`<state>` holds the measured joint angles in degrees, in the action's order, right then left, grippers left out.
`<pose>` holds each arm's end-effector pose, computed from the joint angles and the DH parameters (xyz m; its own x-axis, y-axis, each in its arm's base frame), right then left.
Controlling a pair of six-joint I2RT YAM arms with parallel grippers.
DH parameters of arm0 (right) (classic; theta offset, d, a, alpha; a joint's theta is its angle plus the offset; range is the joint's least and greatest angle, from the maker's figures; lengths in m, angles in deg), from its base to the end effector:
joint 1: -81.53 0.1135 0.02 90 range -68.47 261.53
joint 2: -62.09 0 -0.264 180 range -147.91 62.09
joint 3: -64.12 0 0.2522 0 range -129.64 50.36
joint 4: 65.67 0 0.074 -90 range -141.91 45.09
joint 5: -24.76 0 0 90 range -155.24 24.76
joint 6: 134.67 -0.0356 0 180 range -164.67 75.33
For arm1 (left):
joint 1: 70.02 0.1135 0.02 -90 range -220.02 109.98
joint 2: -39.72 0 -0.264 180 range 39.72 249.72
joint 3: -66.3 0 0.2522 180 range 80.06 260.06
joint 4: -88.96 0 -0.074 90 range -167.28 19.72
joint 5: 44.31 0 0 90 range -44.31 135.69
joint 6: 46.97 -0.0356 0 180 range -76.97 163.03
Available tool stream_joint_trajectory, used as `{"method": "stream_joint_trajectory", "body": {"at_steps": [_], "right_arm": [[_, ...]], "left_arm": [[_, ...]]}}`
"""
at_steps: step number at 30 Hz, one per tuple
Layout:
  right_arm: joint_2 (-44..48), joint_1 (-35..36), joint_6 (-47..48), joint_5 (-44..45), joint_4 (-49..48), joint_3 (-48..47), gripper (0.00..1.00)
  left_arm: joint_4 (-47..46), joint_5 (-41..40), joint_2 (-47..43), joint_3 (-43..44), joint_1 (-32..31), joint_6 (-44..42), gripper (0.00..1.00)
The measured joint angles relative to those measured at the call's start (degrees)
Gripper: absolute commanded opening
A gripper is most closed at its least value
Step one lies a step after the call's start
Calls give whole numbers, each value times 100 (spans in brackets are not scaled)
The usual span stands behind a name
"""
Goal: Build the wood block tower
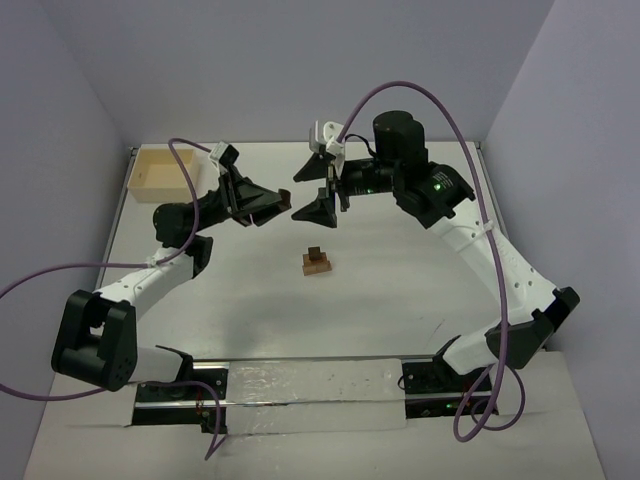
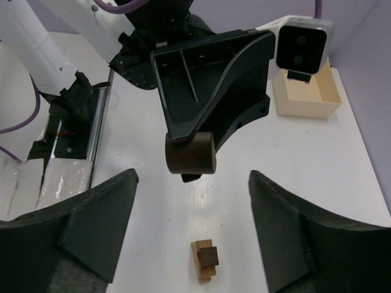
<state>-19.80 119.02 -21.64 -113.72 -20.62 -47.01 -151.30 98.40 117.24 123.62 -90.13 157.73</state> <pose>0.2192 0.2017 0.4715 0.1825 -0.1868 -0.9653 -0.9819 0.0157 -0.1887 0.2464 -0.1204 0.3457 -0.9613 -0.2342 -0.1454 0.2231 -0.3513 -0.9093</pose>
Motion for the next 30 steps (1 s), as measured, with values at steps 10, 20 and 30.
{"method": "stream_joint_trajectory", "body": {"at_steps": [10, 20, 30], "right_arm": [[-23, 87, -4, 40, 4, -36, 69], [-40, 189, 24, 77, 6, -36, 66], [-121, 212, 34, 148, 6, -36, 56]], "left_arm": [[2, -2, -2, -58, -20, 11, 0], [0, 0, -2, -58, -100, 9, 0], [0, 0, -2, -58, -123, 7, 0]]}}
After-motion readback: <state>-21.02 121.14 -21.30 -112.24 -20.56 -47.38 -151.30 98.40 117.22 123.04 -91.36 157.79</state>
